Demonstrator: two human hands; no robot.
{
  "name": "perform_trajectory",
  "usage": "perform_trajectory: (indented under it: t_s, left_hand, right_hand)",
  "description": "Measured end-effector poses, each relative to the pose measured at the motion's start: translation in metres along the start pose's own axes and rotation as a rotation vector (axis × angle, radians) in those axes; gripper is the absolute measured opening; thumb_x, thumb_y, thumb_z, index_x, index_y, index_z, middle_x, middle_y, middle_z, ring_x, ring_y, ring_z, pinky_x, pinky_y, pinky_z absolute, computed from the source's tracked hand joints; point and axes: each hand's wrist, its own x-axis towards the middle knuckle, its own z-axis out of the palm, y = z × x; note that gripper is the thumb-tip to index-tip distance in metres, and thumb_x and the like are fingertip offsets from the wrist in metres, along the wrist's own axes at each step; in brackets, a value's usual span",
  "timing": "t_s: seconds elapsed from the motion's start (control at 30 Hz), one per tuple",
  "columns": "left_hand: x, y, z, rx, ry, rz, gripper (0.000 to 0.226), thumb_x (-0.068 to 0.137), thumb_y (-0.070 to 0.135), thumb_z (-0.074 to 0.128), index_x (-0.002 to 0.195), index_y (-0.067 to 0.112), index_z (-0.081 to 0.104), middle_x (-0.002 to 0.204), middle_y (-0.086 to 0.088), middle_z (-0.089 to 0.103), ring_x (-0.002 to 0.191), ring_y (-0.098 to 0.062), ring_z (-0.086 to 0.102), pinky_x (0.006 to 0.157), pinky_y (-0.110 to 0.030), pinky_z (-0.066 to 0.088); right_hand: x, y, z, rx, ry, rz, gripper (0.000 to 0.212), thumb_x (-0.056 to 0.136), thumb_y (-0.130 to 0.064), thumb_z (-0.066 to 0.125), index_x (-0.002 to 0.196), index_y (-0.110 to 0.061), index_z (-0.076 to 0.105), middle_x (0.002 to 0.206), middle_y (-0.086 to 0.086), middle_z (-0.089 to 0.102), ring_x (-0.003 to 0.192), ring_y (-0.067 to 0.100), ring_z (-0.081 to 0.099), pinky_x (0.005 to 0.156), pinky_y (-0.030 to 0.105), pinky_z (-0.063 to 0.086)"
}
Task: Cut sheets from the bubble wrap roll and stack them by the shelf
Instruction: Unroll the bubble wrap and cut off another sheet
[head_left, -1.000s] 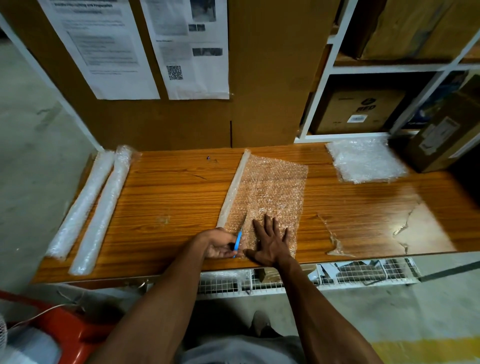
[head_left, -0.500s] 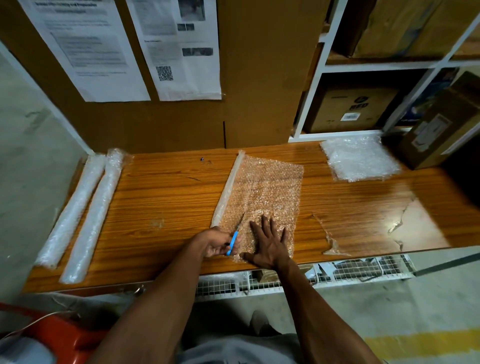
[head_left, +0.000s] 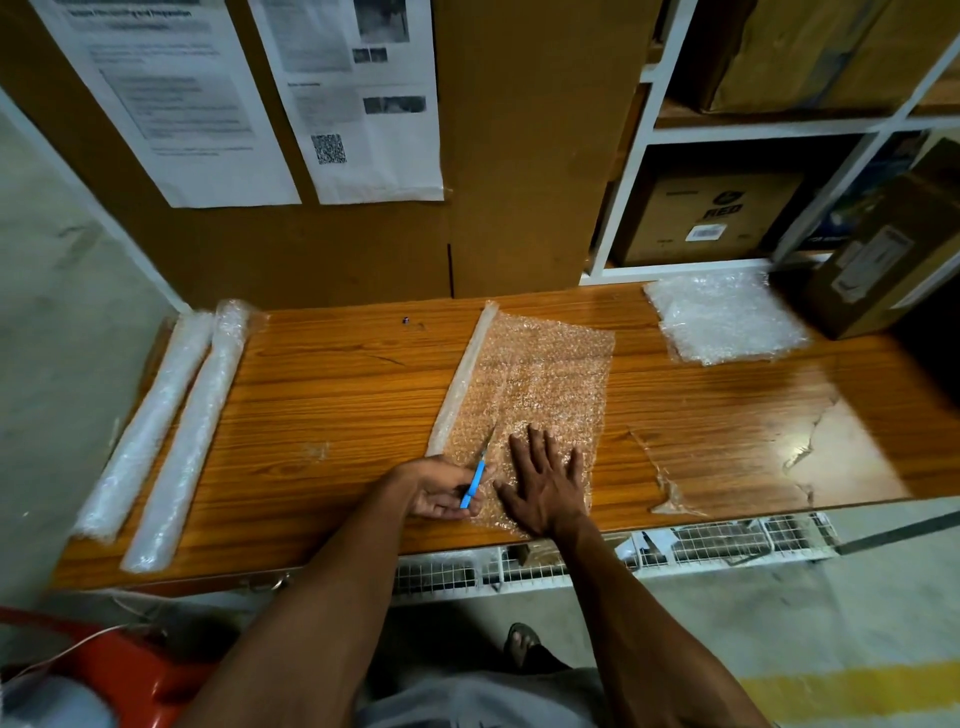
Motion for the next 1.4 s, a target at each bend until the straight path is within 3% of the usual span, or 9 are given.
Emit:
perform_trajectory:
  t_s: [0.13,0.27,0.37,0.5,0.7,0.9,1.03,1.17,1.4]
  left_hand:
    - [0.004,0.006,0.001,0.024,-0.005,0.038,0.053,0.089,0.049,0.075,0.114,0.004,0.07,0.102,-0.007,0.079,0.085,-0.013,0.076,0.058,-0.021,0.058]
    - [0.011,0.012,0.001,-0.017,-0.002,0.058,0.045,0.091,0.042,0.075,0.112,0.003,0.069,0.116,-0.016,0.074,0.081,-0.016,0.076,0.058,-0.022,0.06]
    - [0.015,0.014,0.001,-0.054,0.009,0.075,0.034,0.091,0.03,0.077,0.106,0.0,0.07,0.1,-0.015,0.075,0.072,-0.016,0.074,0.054,-0.021,0.059]
    - [0.026,0.011,-0.001,-0.057,0.036,0.07,0.031,0.097,0.011,0.07,0.119,-0.01,0.065,0.092,-0.016,0.077,0.072,-0.018,0.076,0.059,-0.021,0.062]
    - [0.019,0.016,0.0,-0.051,-0.011,0.038,0.02,0.102,0.014,0.063,0.108,-0.005,0.067,0.078,-0.012,0.076,0.057,-0.011,0.072,0.042,-0.012,0.049]
    - [0.016,0.022,0.006,-0.056,-0.039,-0.039,0.037,0.101,0.024,0.063,0.123,-0.005,0.061,0.086,-0.01,0.078,0.066,-0.011,0.075,0.046,-0.017,0.053]
    - [0.022,0.027,0.01,-0.034,-0.031,-0.051,0.049,0.093,0.044,0.071,0.118,0.003,0.067,0.105,-0.011,0.079,0.09,-0.014,0.075,0.057,-0.018,0.058]
    - [0.027,0.034,0.018,-0.026,-0.023,-0.038,0.055,0.091,0.049,0.07,0.118,0.002,0.069,0.113,-0.013,0.077,0.109,-0.019,0.072,0.064,-0.02,0.058]
    - [0.035,0.043,0.033,-0.045,0.003,0.006,0.054,0.096,0.046,0.068,0.122,-0.001,0.067,0.102,-0.011,0.077,0.087,-0.014,0.074,0.054,-0.02,0.056]
  right_hand:
    - [0.001,0.002,0.002,0.029,0.008,-0.005,0.084,0.099,-0.078,0.014,0.166,-0.033,-0.009,0.172,0.004,-0.021,0.158,0.028,-0.022,0.122,0.064,-0.016]
    - [0.002,0.006,0.004,0.039,0.029,-0.019,0.085,0.098,-0.081,0.015,0.166,-0.034,-0.006,0.172,0.004,-0.021,0.159,0.029,-0.019,0.121,0.064,-0.017]
    - [0.003,0.008,0.005,0.044,0.043,-0.024,0.087,0.097,-0.083,0.018,0.166,-0.035,-0.002,0.173,0.004,-0.02,0.159,0.028,-0.02,0.121,0.064,-0.017]
    - [0.004,0.012,0.005,0.055,0.056,-0.022,0.088,0.095,-0.086,0.019,0.166,-0.037,0.002,0.173,0.003,-0.018,0.16,0.027,-0.018,0.121,0.062,-0.019]
    - [0.008,0.012,-0.001,0.067,0.123,0.01,0.07,0.105,-0.068,0.01,0.162,-0.03,0.027,0.175,0.002,-0.005,0.161,0.02,-0.011,0.127,0.062,-0.004]
    - [0.012,0.023,-0.001,0.003,0.055,-0.007,0.08,0.103,-0.07,0.007,0.167,-0.023,-0.007,0.172,0.006,-0.021,0.159,0.026,-0.02,0.124,0.059,-0.017]
    - [0.016,0.032,-0.005,-0.01,0.034,-0.025,0.084,0.102,-0.072,0.009,0.166,-0.022,-0.009,0.171,0.007,-0.023,0.158,0.027,-0.024,0.124,0.06,-0.017]
    - [0.019,0.043,-0.007,0.014,0.034,-0.047,0.088,0.099,-0.073,0.018,0.167,-0.023,-0.007,0.172,0.006,-0.023,0.158,0.027,-0.024,0.122,0.059,-0.02]
    - [0.02,0.054,-0.01,0.007,0.013,-0.067,0.089,0.096,-0.077,0.02,0.166,-0.031,-0.01,0.171,0.005,-0.026,0.158,0.029,-0.025,0.119,0.062,-0.021]
